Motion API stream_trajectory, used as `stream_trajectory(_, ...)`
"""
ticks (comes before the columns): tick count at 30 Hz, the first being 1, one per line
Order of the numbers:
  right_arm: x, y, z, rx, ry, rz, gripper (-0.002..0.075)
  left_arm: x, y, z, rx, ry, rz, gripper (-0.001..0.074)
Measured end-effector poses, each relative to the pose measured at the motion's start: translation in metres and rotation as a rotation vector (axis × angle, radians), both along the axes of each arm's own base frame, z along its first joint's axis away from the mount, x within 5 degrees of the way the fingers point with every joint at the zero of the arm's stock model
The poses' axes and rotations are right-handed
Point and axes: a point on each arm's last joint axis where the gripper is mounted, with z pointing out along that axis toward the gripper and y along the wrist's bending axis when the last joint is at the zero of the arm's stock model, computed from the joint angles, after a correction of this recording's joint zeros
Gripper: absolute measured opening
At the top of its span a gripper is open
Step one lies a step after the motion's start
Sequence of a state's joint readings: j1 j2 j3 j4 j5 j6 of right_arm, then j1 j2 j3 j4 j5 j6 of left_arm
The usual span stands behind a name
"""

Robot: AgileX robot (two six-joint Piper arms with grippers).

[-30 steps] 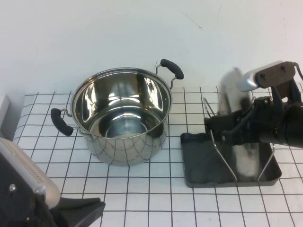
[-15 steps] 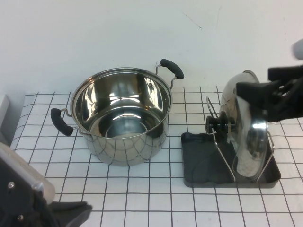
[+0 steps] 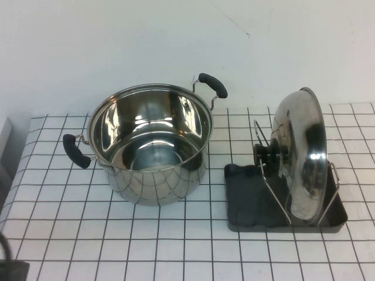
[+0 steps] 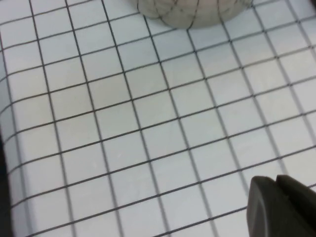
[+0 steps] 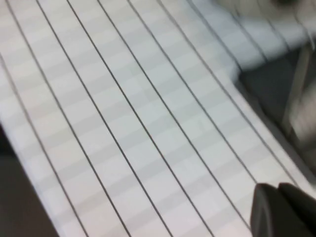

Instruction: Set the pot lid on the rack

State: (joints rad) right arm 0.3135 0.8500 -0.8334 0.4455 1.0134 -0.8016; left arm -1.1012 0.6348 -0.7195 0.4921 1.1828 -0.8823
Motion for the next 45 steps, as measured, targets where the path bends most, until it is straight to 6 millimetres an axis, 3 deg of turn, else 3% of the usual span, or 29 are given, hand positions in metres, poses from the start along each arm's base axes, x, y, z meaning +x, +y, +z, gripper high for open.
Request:
stream_trajectory(5, -0.023, -0.037, 0.008, -0.202, -0.087, -0.247, 0.0004, -0.008, 0.012, 0.013, -0.201, -0.081, -0.016, -0.0001)
stream_trajectory(10, -0.049, -0.057, 0.014, -0.154, -0.314, -0.383, 0.0002, -0.016, 0.020, 0.023, -0.379, -0.192, -0.086, -0.0001)
stream_trajectory(16, -0.066, -0.058, -0.020, -0.005, -0.450, -0.400, 0.0001, -0.016, 0.018, 0.008, -0.407, -0.258, -0.142, -0.0001)
stream_trajectory(24, -0.068, -0.051, -0.065, 0.108, -0.398, -0.404, 0.0001, -0.015, 0.014, 0.001, -0.397, -0.275, -0.168, -0.0001)
stream_trajectory(45, -0.071, -0.051, -0.077, 0.068, -0.323, -0.393, 0.0000, -0.015, 0.015, -0.002, -0.360, -0.266, -0.173, -0.0001)
